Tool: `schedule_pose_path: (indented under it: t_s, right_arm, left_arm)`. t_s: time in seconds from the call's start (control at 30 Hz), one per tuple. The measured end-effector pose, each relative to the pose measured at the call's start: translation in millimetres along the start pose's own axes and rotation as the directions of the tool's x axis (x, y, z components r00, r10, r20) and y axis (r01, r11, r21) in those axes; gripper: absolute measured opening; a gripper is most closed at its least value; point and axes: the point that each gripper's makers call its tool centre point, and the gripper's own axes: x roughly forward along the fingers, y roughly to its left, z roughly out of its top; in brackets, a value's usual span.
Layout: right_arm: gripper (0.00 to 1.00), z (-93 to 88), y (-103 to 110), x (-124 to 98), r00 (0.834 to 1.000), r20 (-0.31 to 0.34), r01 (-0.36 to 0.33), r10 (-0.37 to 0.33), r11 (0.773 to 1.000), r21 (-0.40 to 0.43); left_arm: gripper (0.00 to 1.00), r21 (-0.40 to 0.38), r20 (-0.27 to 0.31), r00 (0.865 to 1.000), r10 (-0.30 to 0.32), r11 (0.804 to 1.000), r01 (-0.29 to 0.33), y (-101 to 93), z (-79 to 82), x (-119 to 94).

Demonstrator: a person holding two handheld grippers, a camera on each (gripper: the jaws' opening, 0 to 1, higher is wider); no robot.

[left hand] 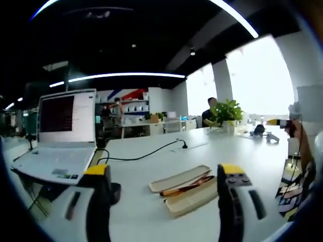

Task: Arrange the utensils inside the cutlery case until each visible utensil rests in its matching compartment.

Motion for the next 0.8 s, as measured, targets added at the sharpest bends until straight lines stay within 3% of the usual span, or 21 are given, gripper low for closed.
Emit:
schedule_pose_path:
  t_s: [0.2,0.33,0.47,0.67,0.8]
  right_arm:
    - [0.92,13.9,31.7,19.3,0.994,0.051,-0.092,0.092,0.996,-0.001]
    - [0.92,8.6,55.5,28.4,0.984,0.023,-0.176,0.176,0.984,0.005]
    - [0.92,4.1,68.2,32.1,0.977,-0.016,-0.214,0.214,0.976,-0.036]
    - [0.89,10.8,79.3,46.2,0.964,-0.060,-0.264,0.258,0.956,-0.128]
    - [0.85,12.2,99.4,65.3,0.941,-0.092,-0.337,0.326,0.925,-0.176]
  left_arm:
    - [0.90,-0.009,0.000,1.000,0.006,1.000,-0.006,6.0,2.3,5.5]
    - [0.87,-0.012,0.021,1.000,0.004,1.000,-0.004,7.0,7.3,11.0]
    - [0.86,0.039,0.005,0.999,-0.049,0.998,0.049,-4.8,7.3,20.4]
    - [0.74,0.117,-0.054,0.994,-0.094,0.988,0.100,-5.1,3.0,41.3]
    - [0.67,0.129,-0.115,0.988,-0.106,0.984,0.121,-0.1,-2.9,55.3]
